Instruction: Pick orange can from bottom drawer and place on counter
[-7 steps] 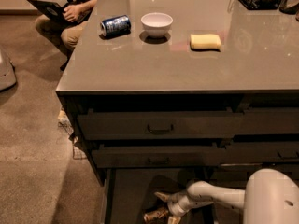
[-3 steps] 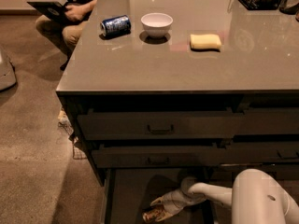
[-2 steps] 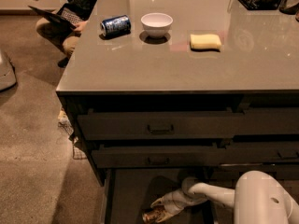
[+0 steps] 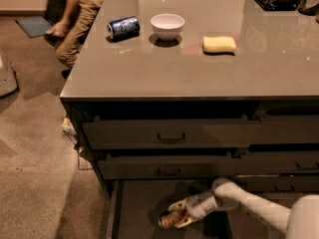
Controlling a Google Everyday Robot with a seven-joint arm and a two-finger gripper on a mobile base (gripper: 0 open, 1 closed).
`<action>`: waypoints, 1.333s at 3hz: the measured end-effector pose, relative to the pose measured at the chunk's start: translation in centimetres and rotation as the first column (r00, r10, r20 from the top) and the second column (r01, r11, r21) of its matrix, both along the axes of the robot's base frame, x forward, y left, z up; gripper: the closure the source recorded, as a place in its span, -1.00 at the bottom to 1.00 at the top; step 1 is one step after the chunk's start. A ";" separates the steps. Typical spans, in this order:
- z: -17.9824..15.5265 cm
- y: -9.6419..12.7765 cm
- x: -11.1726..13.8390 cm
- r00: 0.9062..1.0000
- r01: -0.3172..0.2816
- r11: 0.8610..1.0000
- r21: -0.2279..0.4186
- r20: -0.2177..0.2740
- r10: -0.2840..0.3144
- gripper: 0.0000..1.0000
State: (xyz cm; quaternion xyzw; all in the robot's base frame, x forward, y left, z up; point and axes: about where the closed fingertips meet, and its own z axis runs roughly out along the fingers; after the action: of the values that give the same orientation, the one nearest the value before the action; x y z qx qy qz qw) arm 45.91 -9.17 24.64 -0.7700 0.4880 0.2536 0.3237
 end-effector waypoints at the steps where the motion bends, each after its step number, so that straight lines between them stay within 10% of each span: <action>1: 4.8 -2.1 0.8 0.998 -0.026 0.999 0.027 0.052 0.025 1.00; 3: 8.1 -3.0 0.3 0.995 -0.045 0.993 0.107 0.091 0.035 1.00; 4: 14.9 -4.6 -0.8 0.980 -0.094 0.977 0.190 0.188 0.058 1.00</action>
Offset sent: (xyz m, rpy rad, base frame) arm 0.0078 -0.0174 0.0412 0.0254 -0.0463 0.0193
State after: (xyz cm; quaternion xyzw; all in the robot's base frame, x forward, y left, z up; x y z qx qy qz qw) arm 45.08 -13.82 39.52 -0.7720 0.3989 0.2419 0.4316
